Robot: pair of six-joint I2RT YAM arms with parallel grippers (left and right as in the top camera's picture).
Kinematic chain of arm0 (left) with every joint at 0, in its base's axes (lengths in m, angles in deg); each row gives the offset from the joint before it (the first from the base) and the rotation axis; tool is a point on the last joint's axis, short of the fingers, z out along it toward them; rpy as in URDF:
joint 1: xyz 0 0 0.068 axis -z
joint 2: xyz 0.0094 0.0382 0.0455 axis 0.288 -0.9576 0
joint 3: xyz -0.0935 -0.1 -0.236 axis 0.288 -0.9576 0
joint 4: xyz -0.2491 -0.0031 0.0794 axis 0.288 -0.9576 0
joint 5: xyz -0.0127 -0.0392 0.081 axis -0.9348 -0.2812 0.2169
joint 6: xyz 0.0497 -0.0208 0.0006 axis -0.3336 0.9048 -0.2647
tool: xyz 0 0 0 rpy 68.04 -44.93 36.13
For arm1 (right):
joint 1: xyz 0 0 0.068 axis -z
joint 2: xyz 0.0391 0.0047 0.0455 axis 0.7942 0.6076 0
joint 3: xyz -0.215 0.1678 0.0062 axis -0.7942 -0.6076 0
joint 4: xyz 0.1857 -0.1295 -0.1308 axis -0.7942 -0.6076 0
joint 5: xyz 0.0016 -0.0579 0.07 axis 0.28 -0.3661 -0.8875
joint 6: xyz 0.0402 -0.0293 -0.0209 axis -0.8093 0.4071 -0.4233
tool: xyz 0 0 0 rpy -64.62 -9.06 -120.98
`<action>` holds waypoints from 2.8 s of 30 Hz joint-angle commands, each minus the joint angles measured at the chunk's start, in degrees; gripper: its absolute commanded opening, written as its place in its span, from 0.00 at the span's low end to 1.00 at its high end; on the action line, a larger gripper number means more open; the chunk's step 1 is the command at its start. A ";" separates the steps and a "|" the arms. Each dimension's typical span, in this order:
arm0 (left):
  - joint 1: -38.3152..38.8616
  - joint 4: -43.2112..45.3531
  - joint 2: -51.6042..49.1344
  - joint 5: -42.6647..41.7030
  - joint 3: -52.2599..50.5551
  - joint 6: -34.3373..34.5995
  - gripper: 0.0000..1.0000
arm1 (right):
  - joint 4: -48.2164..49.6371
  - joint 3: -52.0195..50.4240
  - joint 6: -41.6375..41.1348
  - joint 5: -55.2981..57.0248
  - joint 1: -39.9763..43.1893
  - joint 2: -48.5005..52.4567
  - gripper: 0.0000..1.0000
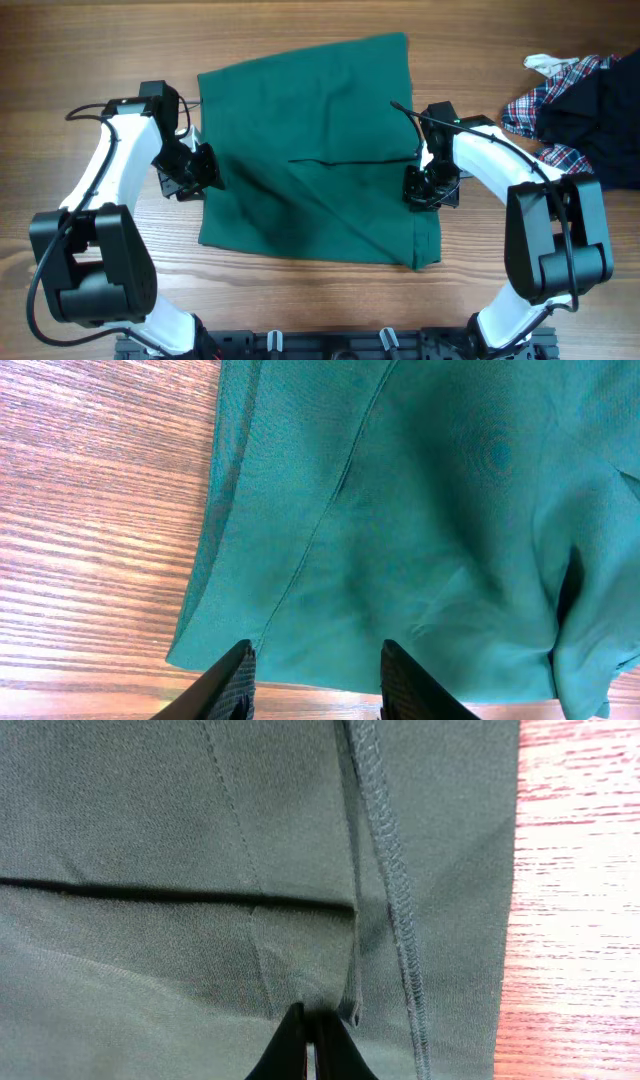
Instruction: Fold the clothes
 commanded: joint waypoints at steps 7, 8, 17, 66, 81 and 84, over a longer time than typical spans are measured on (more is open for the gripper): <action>-0.04 -0.20 1.05 -0.66 -0.33 -0.22 0.40 | 0.61 5.95 -0.66 -0.42 -0.28 0.20 0.04; -0.04 -0.17 1.05 -0.66 -0.33 -0.22 0.40 | 0.83 6.47 -0.68 -0.17 -0.28 0.20 0.04; -0.04 -0.15 1.05 -0.66 -0.33 -0.22 0.41 | 2.16 8.50 -3.98 9.11 0.83 0.20 0.04; 0.72 49.75 -8.22 -1.51 12.26 0.26 0.90 | 11.32 62.45 5.03 1.46 3.30 21.92 1.00; 0.70 55.69 -24.04 -1.25 15.12 0.28 0.92 | 23.71 62.45 5.14 0.44 3.32 36.00 1.00; 0.70 55.32 -24.04 -1.01 15.12 0.26 0.92 | 24.11 62.45 5.14 0.42 3.34 37.86 1.00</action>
